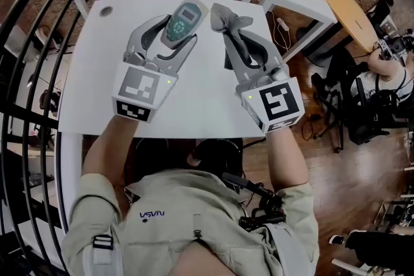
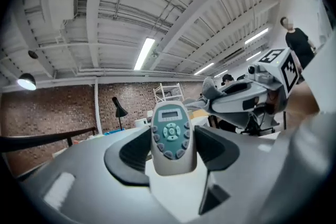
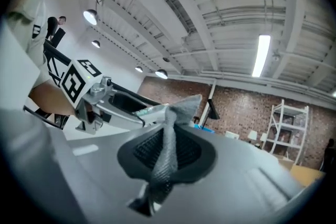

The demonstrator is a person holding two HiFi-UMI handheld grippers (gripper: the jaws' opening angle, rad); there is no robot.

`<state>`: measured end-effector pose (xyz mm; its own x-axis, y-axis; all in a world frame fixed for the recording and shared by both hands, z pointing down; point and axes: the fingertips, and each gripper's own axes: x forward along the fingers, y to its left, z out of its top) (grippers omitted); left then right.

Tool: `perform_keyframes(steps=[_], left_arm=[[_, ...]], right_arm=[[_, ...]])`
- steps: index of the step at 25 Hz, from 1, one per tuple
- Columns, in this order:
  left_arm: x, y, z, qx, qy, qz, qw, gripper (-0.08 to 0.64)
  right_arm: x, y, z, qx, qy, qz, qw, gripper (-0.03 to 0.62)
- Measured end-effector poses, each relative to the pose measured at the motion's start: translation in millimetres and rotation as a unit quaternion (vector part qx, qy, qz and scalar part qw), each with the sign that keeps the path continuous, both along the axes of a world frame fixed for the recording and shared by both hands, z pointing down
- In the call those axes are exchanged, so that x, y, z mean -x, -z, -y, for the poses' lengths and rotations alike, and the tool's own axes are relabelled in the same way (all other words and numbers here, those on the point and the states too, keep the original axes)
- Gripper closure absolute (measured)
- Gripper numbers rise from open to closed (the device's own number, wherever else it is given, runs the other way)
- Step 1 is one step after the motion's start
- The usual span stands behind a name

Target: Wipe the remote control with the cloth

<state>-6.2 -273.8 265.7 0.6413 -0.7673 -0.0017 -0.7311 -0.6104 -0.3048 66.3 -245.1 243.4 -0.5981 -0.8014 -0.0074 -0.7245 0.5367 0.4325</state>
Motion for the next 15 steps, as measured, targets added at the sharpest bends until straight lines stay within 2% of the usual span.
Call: perform_keyframes(steps=[5,10,15], left_arm=[[9,1,8,-0.025,0.042,0.030,0.9983,0.287],[25,-3,14,-0.017,0.089,0.031,0.9954,0.287],[32,-13,21,-0.006,0.117,0.038,0.9924,0.287]], right_arm=[[-4,0,10,0.000,-0.021,0.006,1.000,0.566],[-9,-7,18,0.009,-0.040,0.013,0.999,0.566],[-17,-13,24,0.015,-0.060,0.021,0.998,0.566]])
